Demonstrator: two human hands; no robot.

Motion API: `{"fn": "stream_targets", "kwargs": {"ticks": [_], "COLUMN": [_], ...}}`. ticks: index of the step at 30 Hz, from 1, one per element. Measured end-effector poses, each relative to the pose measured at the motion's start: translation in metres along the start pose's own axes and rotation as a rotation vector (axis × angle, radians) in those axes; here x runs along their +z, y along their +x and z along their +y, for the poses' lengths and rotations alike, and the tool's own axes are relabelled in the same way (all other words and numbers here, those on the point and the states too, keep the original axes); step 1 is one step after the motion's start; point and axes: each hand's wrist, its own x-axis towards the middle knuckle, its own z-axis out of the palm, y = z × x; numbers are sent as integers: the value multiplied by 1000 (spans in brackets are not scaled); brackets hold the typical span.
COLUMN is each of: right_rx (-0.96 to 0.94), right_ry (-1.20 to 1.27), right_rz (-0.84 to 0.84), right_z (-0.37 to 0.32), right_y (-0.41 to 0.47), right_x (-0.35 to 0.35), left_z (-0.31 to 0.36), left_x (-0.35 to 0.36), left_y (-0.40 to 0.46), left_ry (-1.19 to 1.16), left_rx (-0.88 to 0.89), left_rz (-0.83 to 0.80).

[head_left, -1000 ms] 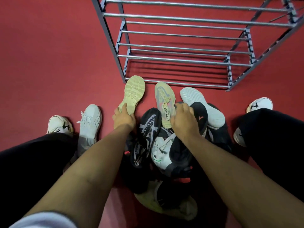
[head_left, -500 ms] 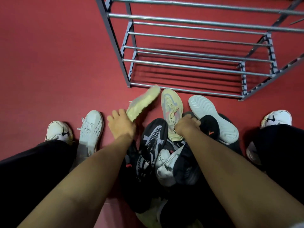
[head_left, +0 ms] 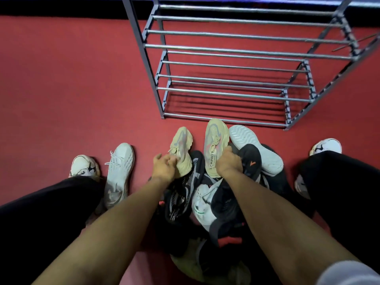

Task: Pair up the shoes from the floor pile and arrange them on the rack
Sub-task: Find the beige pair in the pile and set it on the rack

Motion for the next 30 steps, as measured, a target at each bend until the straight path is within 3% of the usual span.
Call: {"fn": "stream_targets", "kwargs": {"ticks": [4,8,13,16,21,30], "right_rx": [42,103,177,181,168,193], "right_ry": [123,196,649,867,952,990], "right_rz": [-87,-104,-223,-317,-354,-311], "right_z": [7,8,13,12,5,-18], "right_y": [3,-4,-21,-37,-54,-9], "right_x": [-12,-29,-47,-56,-70,-70], "left_z": [10,15,29,29,23,45], "left_x": [-4,-2,-8,-16,-26,-15], "left_y": [10,-2,-20,-25,-25,23], "left_ry": [-317,-392,-465,-668,-847,-781], "left_rx": [-432,-616,-622,-604,-474,-379], "left_rz": [-107,-316,-400,-370,-237,-15]}}
